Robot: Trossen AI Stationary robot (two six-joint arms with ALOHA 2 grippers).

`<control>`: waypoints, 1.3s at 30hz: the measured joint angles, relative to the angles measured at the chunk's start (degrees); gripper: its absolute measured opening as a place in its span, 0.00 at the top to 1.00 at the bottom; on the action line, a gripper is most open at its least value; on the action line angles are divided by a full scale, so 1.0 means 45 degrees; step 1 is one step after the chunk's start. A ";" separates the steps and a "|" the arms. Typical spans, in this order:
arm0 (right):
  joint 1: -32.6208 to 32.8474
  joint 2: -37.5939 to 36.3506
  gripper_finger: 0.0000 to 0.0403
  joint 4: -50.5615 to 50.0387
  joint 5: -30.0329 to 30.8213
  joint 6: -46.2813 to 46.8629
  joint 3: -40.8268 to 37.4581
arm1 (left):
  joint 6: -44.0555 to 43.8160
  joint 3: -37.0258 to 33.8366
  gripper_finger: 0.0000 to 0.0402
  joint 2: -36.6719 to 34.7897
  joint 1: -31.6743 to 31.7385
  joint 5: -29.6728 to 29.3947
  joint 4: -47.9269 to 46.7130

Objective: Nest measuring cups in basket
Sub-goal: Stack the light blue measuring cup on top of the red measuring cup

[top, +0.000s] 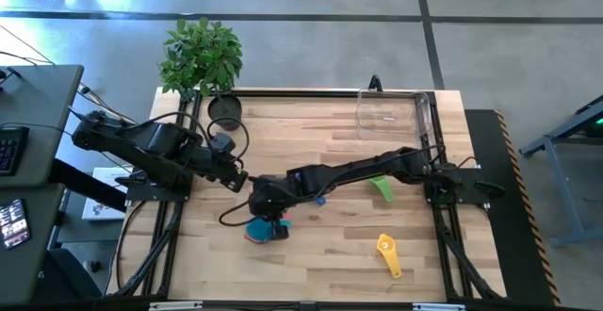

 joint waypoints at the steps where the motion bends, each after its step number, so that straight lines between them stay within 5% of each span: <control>1: -0.0008 0.0144 1.00 -0.0131 0.0001 0.0098 0.0000 | 0.0000 0.0000 0.82 0.0000 0.0000 0.0000 0.0001; 11: -0.0071 0.0686 1.00 0.0075 0.0180 0.0878 -0.0015 | 0.0027 0.0000 0.82 0.0000 -0.0005 -0.0002 -0.0008; 22: -0.0179 0.0686 0.98 0.0398 -0.0101 -0.1195 -0.0015 | 0.0219 0.0000 0.82 0.0000 -0.0005 -0.0006 -0.0013; 39: -0.0077 0.0919 0.96 0.0615 -0.0332 -0.1465 -0.0015 | 0.0223 0.0000 0.82 0.0000 -0.0005 -0.0010 -0.0013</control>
